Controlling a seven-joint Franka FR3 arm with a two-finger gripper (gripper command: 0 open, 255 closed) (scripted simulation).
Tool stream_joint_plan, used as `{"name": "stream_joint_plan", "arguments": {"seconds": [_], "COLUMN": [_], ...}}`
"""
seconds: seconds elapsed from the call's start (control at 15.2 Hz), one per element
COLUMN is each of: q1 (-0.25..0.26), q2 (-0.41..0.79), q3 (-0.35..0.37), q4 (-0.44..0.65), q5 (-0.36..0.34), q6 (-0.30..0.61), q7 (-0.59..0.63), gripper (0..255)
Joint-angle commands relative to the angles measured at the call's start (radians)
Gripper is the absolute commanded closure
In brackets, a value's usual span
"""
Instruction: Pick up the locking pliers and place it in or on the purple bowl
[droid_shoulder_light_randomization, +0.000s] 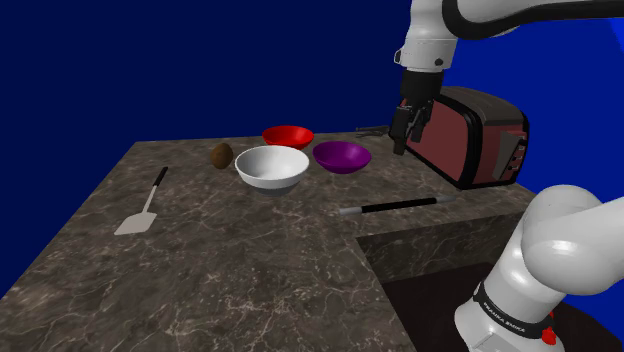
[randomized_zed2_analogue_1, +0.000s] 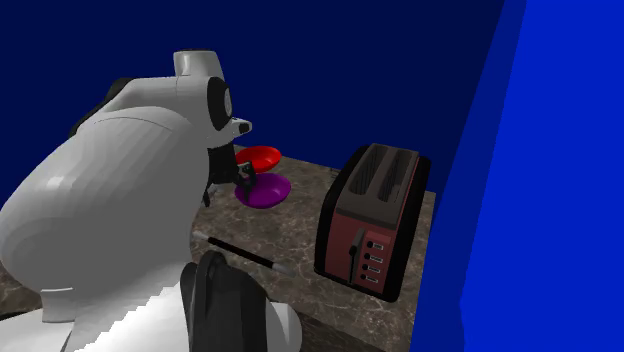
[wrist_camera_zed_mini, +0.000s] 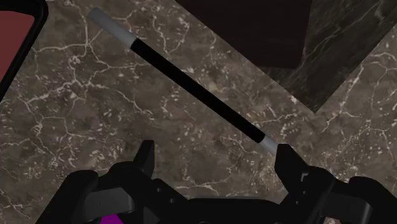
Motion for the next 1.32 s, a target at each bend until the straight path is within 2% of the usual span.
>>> {"name": "stream_joint_plan", "arguments": {"seconds": [0.0, 0.33, 0.73, 0.99, 1.25], "q1": [0.000, -0.013, -0.020, -0.015, -0.004], "q2": [0.000, 0.053, 0.178, 0.292, 0.425], "q3": [0.000, -0.124, -0.264, -0.351, -0.430], "q4": [0.000, 0.002, 0.060, 0.129, 0.222], "q5": [0.000, -0.102, -0.200, -0.240, -0.252], "q6": [0.000, 0.041, 0.110, 0.160, 0.209], "q7": [0.000, -0.219, -0.474, -0.642, -0.811], "gripper": [0, 0, 0, 0, 0]}}
